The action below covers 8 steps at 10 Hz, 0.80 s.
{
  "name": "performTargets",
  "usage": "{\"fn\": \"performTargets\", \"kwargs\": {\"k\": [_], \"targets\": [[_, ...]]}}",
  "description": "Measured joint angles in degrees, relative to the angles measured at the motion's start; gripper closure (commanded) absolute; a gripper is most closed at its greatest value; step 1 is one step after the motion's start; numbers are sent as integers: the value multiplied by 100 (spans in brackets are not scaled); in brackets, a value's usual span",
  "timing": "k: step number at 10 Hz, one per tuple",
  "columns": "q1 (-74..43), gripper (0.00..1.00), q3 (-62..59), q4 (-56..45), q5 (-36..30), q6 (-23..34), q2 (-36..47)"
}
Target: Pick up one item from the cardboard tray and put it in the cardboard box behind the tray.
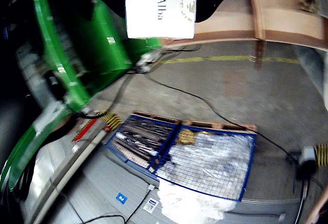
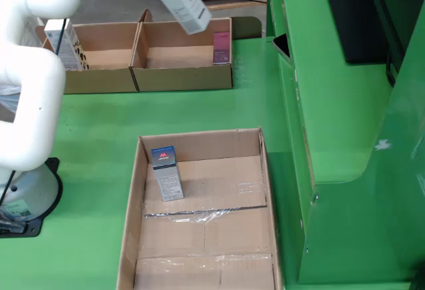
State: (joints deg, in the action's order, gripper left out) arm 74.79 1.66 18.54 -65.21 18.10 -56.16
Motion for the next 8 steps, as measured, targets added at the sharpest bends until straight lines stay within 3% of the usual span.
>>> {"fn": "performTargets", "kwargs": {"k": [3,8], "targets": [[158,100,9,-791,-835,-308,158],[202,100,0,-2047,-2030,-246,71]]}}
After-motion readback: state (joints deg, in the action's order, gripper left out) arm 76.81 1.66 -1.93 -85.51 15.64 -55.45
